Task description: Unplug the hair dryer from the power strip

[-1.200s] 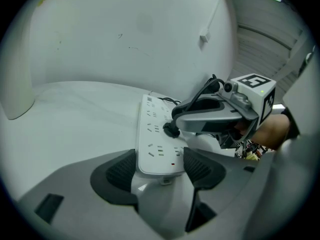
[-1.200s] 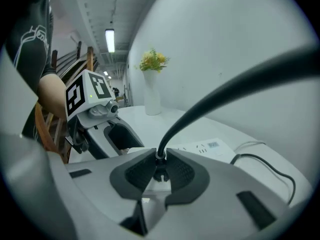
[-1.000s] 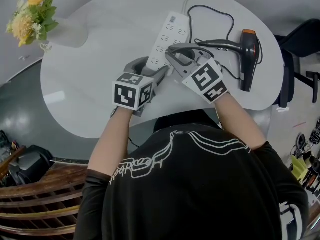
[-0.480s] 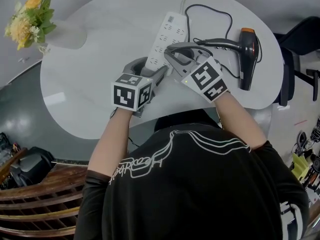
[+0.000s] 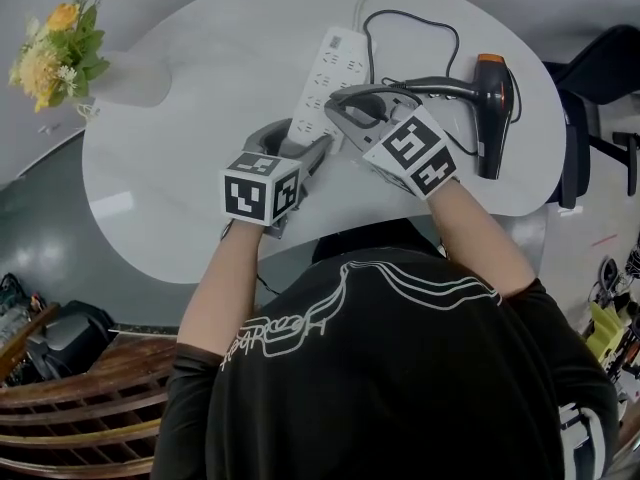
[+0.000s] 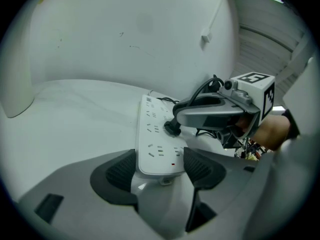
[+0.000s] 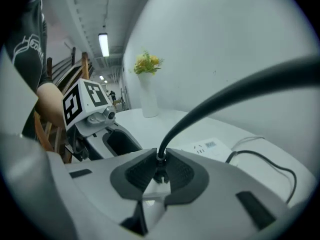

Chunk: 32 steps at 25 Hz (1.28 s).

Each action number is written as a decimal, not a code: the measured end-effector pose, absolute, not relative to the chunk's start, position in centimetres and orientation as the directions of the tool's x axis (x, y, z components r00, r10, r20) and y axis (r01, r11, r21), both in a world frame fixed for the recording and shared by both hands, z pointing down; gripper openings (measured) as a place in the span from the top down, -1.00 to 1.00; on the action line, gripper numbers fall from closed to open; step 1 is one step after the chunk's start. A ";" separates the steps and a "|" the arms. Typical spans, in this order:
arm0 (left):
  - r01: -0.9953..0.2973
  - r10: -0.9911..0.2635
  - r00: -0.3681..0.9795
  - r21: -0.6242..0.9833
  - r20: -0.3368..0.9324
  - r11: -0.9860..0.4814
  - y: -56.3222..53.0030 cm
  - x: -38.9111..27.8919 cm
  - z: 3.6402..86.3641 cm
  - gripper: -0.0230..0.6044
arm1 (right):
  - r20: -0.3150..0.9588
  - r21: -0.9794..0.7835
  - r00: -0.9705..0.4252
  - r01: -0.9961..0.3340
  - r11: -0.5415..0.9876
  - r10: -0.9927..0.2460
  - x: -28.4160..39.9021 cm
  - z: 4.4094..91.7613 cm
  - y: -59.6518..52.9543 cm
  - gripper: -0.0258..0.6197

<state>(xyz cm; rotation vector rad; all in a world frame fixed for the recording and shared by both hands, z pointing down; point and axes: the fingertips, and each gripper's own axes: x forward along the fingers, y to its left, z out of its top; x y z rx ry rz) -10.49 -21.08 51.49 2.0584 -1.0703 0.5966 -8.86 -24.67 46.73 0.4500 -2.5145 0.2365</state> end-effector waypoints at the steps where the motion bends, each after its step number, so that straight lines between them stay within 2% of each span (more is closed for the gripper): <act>1: -0.835 -0.496 0.546 0.391 0.675 -0.388 -21.1 -10.5 51.5 -0.04 | 0.556 -0.098 -0.789 -0.375 0.922 -0.262 -8.8 46.7 -24.8 0.80; 4: -0.835 -0.496 0.547 0.391 0.675 -0.388 -21.2 -10.6 51.5 -0.04 | 0.567 -0.060 -0.777 -0.368 0.928 -0.272 -8.9 46.6 -24.8 0.80; 7: -0.834 -0.493 0.547 0.393 0.676 -0.387 -21.2 -10.5 51.6 -0.04 | 0.569 0.095 -0.770 -0.288 0.953 -0.289 -10.1 45.3 -23.7 0.80; 10: -0.835 -0.493 0.546 0.395 0.677 -0.384 -21.1 -10.5 51.5 -0.04 | 0.550 0.145 -0.788 -0.236 0.961 -0.277 -11.2 43.9 -22.7 0.80; 22: -0.831 -0.498 0.555 0.417 0.666 -0.368 -21.3 -10.8 51.4 -0.02 | 0.467 0.042 -0.798 -0.411 0.911 -0.382 -8.2 41.2 -25.0 0.79; 24: -0.839 -0.515 0.543 0.412 0.663 -0.355 -21.4 -11.5 51.0 0.10 | 0.448 0.000 -0.806 -0.432 0.902 -0.386 -7.6 40.6 -24.9 0.79; 26: -0.852 -0.552 0.523 0.391 0.650 -0.347 -21.7 -12.4 50.1 0.32 | 0.427 -0.031 -0.815 -0.446 0.894 -0.392 -6.9 39.8 -24.7 0.79; 28: -0.857 -0.588 0.516 0.389 0.623 -0.339 -21.9 -13.1 48.7 0.36 | 0.406 -0.055 -0.824 -0.453 0.890 -0.395 -6.3 38.9 -24.2 0.79; 32: -0.858 -0.645 0.511 0.387 0.569 -0.338 -21.1 -13.6 45.3 0.63 | 0.357 -0.093 -0.838 -0.472 0.877 -0.413 -5.0 36.6 -22.5 0.79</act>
